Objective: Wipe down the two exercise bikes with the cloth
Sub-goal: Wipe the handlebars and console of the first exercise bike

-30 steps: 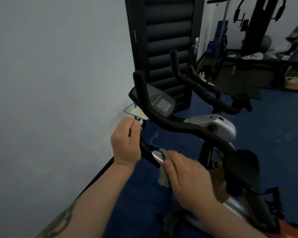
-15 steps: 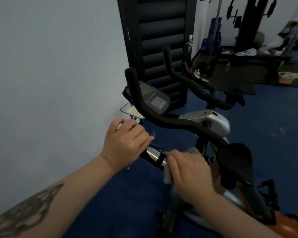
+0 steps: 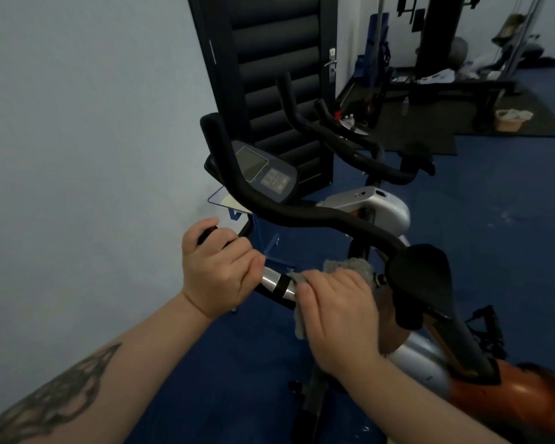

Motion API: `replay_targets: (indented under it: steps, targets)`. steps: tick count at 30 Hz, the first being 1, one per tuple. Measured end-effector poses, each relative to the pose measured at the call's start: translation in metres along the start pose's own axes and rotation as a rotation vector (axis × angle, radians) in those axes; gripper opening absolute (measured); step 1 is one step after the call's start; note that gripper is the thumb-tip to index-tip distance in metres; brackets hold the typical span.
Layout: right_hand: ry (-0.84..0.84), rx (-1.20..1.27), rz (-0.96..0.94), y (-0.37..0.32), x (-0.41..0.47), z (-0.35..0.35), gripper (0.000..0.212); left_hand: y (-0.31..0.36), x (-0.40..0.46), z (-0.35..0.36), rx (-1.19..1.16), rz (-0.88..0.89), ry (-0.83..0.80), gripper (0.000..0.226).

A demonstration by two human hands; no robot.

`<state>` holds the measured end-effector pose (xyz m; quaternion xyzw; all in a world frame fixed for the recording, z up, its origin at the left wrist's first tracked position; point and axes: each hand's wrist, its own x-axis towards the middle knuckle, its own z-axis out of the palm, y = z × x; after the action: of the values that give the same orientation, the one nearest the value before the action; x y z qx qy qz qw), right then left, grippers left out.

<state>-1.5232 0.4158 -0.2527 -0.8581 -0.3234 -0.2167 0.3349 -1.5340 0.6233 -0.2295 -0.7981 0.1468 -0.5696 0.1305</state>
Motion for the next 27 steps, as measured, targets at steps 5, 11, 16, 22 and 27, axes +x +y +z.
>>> replay_targets:
  steps: [5,11,16,22,27]
  targets:
    - [-0.008,-0.064,-0.098,0.001,0.003,0.004,0.038,0.003,-0.002,0.001,0.008,-0.031,0.003,0.040]
    - [0.061,0.078,-0.022,0.025,-0.010,0.002,0.035,0.008,-0.002,0.000,0.010,-0.083,0.000,0.041]
    - [0.093,0.041,0.077,0.001,-0.016,0.010,0.038,0.010,-0.002,0.000,0.012,-0.104,-0.003,0.042]
    - [-0.041,-0.057,-0.085,0.033,-0.016,-0.010,0.037,0.009,-0.003,-0.003,0.001,-0.080,-0.018,0.040]
    - [0.075,-0.109,0.098,-0.011,-0.003,0.010,0.035,0.016,-0.005,0.001,0.023,-0.093,0.000,0.042]
